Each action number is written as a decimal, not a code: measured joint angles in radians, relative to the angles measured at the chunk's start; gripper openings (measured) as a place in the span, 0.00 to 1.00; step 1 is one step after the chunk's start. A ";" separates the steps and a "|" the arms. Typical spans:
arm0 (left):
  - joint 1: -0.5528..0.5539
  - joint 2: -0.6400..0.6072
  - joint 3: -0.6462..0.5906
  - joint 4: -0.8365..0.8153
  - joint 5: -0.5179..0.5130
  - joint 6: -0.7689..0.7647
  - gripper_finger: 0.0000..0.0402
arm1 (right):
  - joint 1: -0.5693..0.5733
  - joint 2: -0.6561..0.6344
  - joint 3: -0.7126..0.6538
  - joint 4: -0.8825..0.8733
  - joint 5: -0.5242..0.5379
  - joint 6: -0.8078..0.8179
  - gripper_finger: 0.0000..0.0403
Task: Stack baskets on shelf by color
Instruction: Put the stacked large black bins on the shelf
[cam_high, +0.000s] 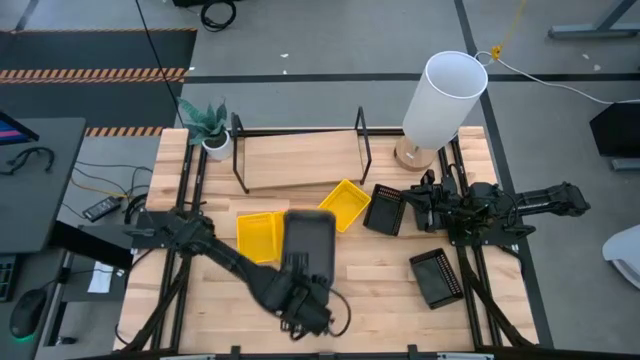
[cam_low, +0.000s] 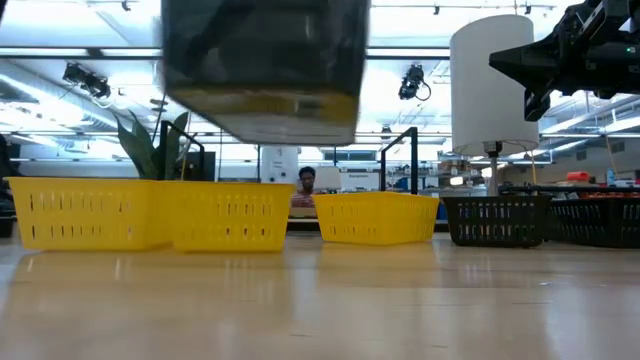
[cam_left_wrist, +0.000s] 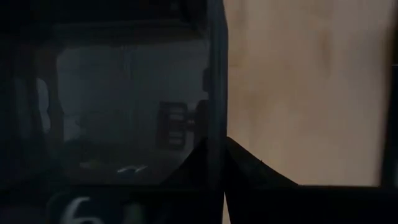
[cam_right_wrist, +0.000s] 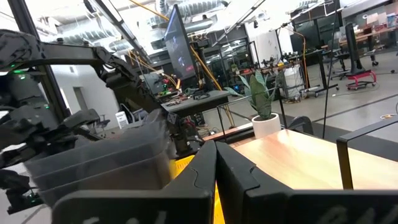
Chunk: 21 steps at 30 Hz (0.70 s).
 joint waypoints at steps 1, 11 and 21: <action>0.017 0.000 0.000 0.000 -0.009 0.019 0.05 | 0.000 0.000 0.000 0.000 0.000 0.000 0.04; 0.211 0.000 0.000 -0.001 -0.011 0.155 0.06 | 0.000 0.000 0.000 0.000 0.000 0.000 0.04; 0.395 0.000 0.000 0.096 -0.009 0.311 0.06 | 0.000 0.000 0.000 0.000 0.000 0.000 0.04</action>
